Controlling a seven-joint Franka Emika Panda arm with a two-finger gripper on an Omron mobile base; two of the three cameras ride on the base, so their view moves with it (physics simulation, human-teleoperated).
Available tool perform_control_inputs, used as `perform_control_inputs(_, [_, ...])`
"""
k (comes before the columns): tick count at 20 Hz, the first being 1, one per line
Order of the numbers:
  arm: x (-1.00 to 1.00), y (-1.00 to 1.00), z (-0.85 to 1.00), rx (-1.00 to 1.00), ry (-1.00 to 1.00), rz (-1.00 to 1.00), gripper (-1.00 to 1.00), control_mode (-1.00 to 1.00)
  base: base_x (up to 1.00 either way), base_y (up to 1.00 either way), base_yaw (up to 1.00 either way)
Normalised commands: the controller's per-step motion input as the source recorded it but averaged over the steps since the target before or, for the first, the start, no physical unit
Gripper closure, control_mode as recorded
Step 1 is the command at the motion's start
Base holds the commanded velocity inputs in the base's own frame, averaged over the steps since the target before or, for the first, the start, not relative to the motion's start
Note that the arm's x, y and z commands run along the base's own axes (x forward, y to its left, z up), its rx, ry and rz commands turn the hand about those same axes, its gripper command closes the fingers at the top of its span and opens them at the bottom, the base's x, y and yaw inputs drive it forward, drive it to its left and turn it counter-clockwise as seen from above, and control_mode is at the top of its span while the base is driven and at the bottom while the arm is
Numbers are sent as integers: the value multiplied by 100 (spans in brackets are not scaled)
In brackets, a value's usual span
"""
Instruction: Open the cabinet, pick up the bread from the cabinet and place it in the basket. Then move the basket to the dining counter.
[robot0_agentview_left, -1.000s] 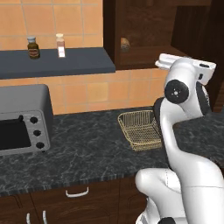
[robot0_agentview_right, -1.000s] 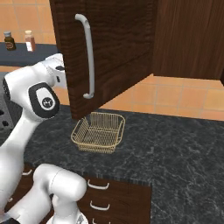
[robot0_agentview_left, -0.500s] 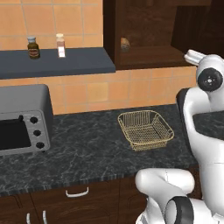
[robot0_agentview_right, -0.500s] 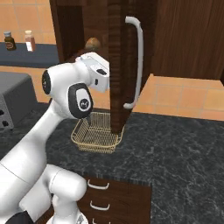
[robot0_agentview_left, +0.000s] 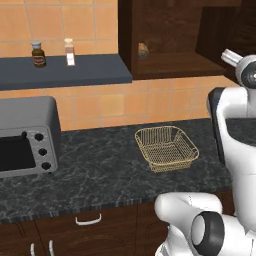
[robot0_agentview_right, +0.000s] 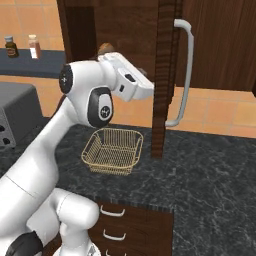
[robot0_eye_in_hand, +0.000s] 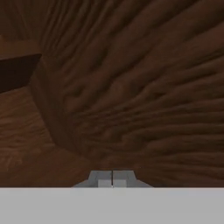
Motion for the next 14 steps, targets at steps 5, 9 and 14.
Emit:
perform_control_inputs(5, [-50, 56, 45, -10, 5, 36, 100, -100, 0, 0, 0])
perform_control_inputs(9, [-5, 76, 62, -10, 12, 43, 100, -100, 0, 0, 0])
perform_control_inputs(14, [19, 71, 15, -4, 25, 36, 100, -100, 0, 0, 0])
